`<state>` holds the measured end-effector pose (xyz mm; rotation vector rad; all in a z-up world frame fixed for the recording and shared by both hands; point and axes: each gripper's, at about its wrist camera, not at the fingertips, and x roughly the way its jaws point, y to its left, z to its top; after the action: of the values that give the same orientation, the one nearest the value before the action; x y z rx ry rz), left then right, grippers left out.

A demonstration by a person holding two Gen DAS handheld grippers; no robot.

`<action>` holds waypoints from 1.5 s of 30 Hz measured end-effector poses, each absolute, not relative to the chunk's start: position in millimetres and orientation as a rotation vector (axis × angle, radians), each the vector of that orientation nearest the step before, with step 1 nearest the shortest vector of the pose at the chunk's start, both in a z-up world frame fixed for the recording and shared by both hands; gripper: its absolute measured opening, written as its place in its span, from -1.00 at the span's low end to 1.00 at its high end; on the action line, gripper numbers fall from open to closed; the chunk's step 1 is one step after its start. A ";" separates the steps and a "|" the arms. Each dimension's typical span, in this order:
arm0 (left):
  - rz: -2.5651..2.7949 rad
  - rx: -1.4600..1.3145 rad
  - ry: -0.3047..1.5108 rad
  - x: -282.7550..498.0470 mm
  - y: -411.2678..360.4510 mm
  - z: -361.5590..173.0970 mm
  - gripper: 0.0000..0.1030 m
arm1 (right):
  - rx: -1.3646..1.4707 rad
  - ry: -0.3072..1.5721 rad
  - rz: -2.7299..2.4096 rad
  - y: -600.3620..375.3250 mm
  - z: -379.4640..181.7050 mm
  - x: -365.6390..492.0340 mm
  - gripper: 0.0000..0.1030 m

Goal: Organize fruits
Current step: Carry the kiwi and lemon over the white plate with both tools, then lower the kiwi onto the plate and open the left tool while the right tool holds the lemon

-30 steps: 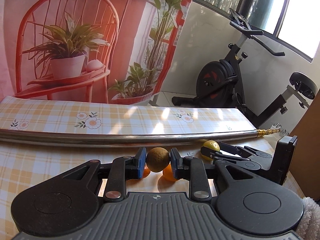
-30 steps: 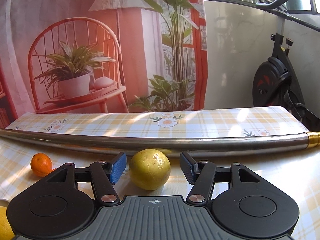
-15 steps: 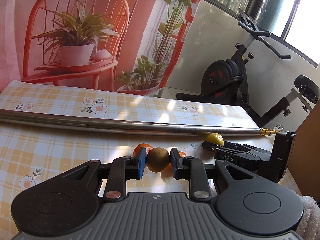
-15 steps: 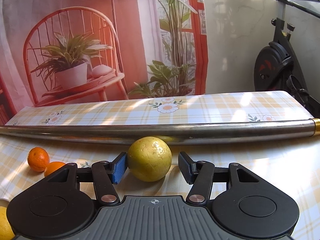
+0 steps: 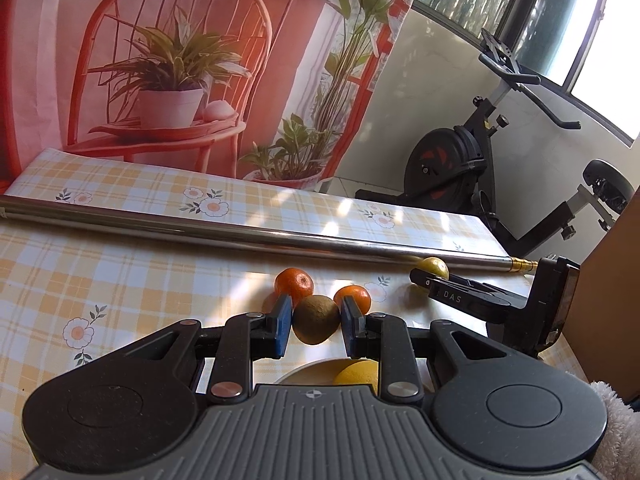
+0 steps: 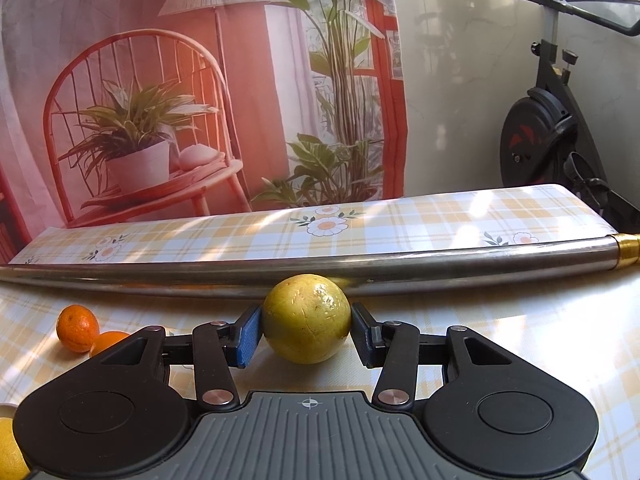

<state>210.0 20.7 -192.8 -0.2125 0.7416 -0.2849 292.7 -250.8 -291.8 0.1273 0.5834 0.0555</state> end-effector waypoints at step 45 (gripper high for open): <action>-0.414 -0.098 0.911 105.3 16.2 -229.0 -0.46 | 0.322 0.627 0.251 -174.5 -236.2 87.7 -0.15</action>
<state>105.3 16.2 -229.0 -0.0983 0.9111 -0.4141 87.7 -174.5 -236.2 0.3220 0.6268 0.2515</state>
